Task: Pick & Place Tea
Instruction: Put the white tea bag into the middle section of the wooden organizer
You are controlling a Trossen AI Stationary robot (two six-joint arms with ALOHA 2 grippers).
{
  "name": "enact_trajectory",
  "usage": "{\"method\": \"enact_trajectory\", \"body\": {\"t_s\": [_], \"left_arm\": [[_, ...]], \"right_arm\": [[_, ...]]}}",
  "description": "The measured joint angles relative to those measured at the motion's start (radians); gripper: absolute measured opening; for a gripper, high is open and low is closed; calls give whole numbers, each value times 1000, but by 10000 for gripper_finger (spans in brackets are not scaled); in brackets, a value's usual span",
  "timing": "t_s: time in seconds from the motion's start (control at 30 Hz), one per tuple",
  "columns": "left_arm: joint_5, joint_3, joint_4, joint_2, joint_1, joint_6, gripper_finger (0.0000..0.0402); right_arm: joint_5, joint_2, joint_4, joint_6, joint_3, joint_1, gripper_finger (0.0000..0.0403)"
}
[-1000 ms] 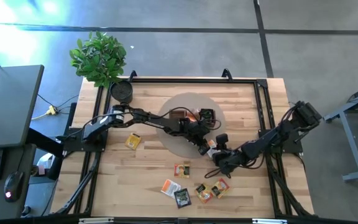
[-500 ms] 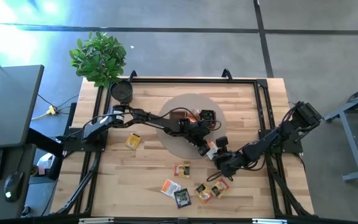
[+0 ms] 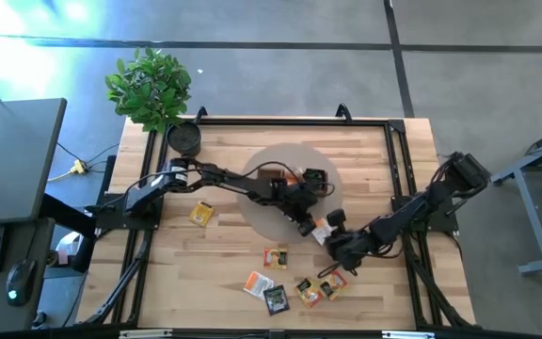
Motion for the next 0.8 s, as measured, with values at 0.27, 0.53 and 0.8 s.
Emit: {"method": "enact_trajectory", "body": {"t_s": [0.27, 0.53, 0.8], "left_arm": [[26, 2, -126, -123, 45, 94, 83], [-40, 2, -325, -306, 25, 208, 83], [-229, 2, -514, -464, 20, 255, 83]], "right_arm": [[-8, -178, -52, -86, 2, 0, 4], [42, -285, -58, -741, 2, -40, 3], [1, -282, -44, -972, 2, -246, 2]]}}
